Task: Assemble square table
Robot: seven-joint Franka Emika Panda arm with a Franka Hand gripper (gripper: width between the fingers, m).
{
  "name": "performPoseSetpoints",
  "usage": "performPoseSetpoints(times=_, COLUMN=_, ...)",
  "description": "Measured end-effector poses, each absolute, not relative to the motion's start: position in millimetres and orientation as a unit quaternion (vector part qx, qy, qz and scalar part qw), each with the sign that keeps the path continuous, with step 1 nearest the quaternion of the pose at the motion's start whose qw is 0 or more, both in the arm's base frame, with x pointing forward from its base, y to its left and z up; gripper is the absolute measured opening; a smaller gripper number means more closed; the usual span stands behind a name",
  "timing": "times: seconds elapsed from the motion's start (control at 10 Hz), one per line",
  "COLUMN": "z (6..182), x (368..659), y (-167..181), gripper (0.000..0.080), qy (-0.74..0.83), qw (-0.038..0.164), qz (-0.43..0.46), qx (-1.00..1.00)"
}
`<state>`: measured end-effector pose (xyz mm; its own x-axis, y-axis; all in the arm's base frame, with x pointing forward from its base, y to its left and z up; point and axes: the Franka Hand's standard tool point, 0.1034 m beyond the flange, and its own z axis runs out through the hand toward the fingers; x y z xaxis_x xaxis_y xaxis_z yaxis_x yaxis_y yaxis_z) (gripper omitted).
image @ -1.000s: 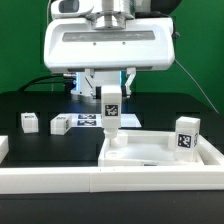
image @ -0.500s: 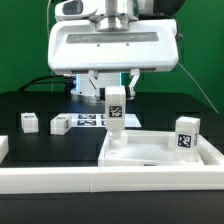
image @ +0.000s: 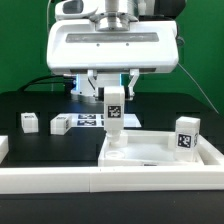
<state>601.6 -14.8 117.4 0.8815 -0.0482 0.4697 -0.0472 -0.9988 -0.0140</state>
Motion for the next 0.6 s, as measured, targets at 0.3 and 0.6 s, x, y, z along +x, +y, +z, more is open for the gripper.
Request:
performPoseSetpoints(times=0.3, z=111.7, x=603.0, y=-17.4, gripper=0.0290, qy=0.020, qw=-0.008, qz=-0.260, qx=-0.965)
performPoseSetpoints(times=0.6, z=106.6, x=598.5, y=-22.3, gripper=0.0290, qy=0.010, qw=-0.018, qz=-0.267, qx=-0.963)
